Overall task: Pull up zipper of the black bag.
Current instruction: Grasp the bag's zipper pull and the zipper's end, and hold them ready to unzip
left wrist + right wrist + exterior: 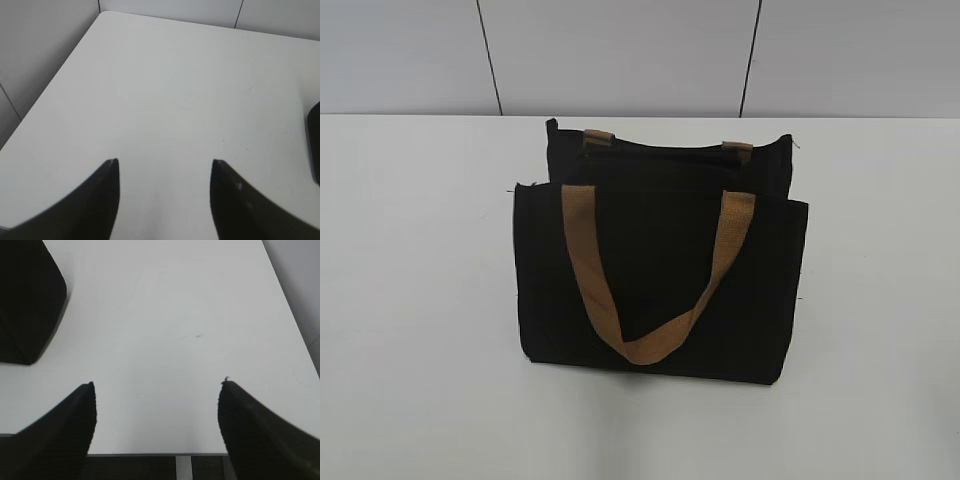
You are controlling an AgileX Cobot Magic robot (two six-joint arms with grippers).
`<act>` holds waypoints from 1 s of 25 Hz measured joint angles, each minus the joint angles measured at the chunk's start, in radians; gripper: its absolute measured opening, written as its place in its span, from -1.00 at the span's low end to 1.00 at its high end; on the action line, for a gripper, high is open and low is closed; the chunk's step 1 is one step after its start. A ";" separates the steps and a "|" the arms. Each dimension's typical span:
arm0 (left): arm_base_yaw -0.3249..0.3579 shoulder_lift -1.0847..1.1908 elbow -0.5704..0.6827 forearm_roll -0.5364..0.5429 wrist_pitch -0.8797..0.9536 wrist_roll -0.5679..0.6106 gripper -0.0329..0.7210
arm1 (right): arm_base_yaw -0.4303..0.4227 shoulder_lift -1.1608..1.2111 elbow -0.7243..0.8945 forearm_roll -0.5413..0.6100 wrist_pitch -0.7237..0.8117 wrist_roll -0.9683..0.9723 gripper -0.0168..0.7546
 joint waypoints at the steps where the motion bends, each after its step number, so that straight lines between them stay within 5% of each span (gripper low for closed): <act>1: 0.000 0.000 0.000 0.000 0.000 0.000 0.24 | 0.000 0.000 0.000 0.000 0.000 0.000 0.54; 25: 0.000 0.000 0.000 0.001 0.000 0.000 0.24 | 0.000 0.000 0.000 0.000 0.000 0.000 0.54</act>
